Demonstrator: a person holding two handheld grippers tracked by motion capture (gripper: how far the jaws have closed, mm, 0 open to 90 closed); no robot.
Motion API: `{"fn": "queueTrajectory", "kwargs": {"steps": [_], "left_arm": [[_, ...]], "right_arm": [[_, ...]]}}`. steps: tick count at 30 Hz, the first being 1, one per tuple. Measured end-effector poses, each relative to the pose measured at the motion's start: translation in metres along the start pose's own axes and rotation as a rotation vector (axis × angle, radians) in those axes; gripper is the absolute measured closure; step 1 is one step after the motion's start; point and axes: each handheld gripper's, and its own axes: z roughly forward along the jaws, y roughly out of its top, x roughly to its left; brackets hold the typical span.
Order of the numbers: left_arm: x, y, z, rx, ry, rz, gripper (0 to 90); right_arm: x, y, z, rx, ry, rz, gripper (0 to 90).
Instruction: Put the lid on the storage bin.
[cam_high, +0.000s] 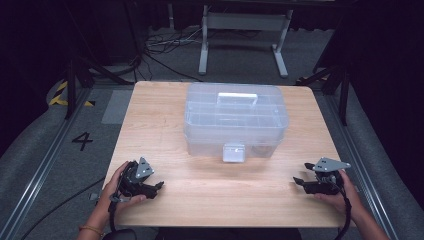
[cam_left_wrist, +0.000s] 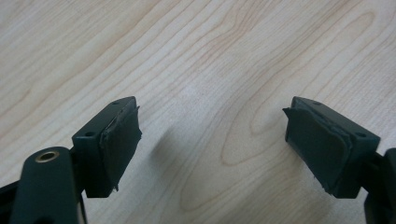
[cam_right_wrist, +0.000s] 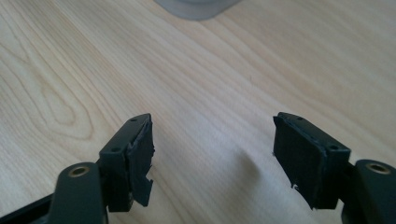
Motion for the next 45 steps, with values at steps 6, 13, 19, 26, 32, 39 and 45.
{"fn": "queueTrajectory", "kwargs": {"steps": [6,13,19,26,32,39,45], "left_arm": [[0.002,-0.01,-0.001,-0.04,-0.025,-0.058,18.3],[0.006,-0.017,0.0,-0.054,-0.048,-0.148,16.5],[0.006,-0.017,0.0,-0.055,-0.045,-0.155,16.0],[0.006,-0.017,0.0,-0.053,-0.043,-0.16,15.4],[0.006,-0.016,0.001,-0.053,-0.034,-0.165,14.0],[0.006,-0.016,0.001,-0.051,-0.032,-0.168,13.5],[0.006,-0.016,0.001,-0.049,-0.032,-0.17,13.2]], "right_arm": [[-0.006,-0.017,-0.003,-0.042,0.025,0.092,25.0],[-0.011,-0.021,-0.003,-0.044,0.03,0.14,21.5],[-0.011,-0.021,-0.003,-0.041,0.027,0.142,20.3],[-0.011,-0.021,-0.003,-0.03,0.009,0.157,15.9],[-0.011,-0.021,-0.003,-0.03,0.009,0.157,15.8],[-0.011,-0.021,-0.003,-0.03,0.009,0.157,15.8],[-0.011,-0.021,-0.003,-0.03,0.009,0.157,15.8]]}}
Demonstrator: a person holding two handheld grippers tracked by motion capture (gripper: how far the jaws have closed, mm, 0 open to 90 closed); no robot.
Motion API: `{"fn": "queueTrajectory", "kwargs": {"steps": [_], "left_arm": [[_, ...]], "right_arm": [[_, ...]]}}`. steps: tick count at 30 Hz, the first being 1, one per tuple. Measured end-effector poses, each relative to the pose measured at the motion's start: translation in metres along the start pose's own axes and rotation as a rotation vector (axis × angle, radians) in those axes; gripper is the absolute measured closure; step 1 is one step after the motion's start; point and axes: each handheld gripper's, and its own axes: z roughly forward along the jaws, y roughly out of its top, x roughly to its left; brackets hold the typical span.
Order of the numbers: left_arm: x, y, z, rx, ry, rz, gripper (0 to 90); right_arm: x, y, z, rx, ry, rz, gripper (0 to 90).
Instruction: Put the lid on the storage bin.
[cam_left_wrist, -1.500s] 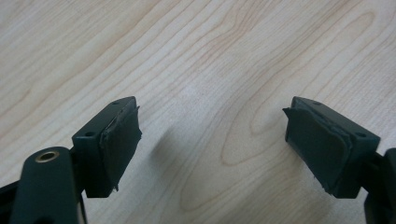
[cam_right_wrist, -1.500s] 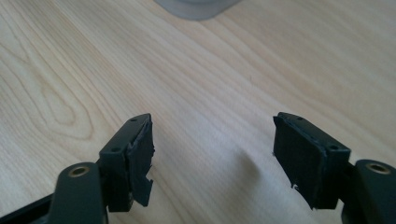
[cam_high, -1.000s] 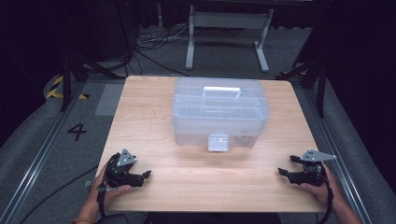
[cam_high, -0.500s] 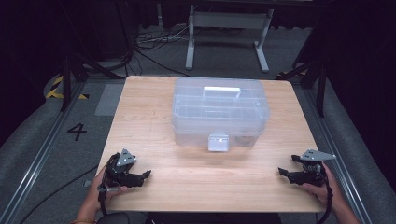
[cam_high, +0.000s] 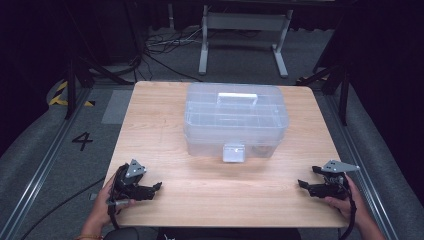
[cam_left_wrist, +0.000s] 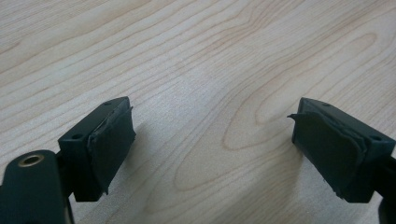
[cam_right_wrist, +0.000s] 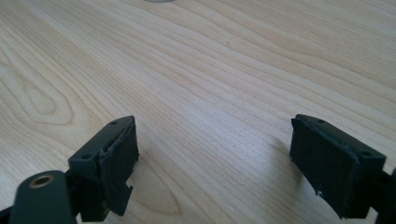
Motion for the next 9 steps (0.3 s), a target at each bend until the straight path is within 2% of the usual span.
{"fn": "queueTrajectory", "kwargs": {"steps": [9], "left_arm": [[-0.0001,0.0,0.0001,0.002,0.001,-0.004,12.6]], "right_arm": [[0.0,0.0,0.0,0.0,0.0,0.0,15.8]]}}
